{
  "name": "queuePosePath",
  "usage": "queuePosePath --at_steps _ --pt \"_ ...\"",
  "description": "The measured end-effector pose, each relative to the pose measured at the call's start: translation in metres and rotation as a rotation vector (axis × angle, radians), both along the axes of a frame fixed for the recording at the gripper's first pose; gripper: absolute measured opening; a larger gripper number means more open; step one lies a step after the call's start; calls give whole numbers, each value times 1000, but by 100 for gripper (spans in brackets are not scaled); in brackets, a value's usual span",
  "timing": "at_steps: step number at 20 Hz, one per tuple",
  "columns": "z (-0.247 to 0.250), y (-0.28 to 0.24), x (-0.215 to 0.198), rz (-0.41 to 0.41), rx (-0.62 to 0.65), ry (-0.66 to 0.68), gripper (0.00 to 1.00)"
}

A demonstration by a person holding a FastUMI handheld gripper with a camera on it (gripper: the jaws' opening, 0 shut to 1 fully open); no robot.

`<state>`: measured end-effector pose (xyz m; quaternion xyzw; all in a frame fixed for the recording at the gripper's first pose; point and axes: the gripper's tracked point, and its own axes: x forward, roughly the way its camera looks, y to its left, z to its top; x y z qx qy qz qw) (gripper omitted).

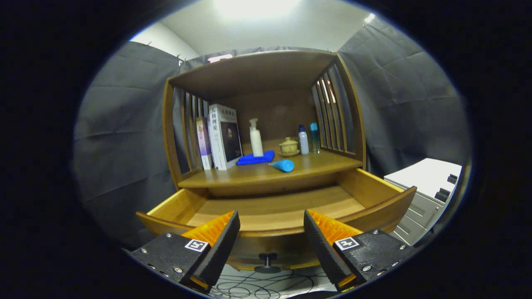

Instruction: Pull open the drawer, take out the items inside it, and place them on the countertop above the cabinet.

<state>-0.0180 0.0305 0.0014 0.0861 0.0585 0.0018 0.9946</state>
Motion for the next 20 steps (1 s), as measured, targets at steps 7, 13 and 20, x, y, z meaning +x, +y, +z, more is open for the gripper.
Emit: queuePosePath --at_steps 7,13,20 --pt "-10 0 -21 -4 -12 33 95" --pt "-43 1 -13 2 -28 111 95" --pt "-45 1 -10 3 -49 82 95"
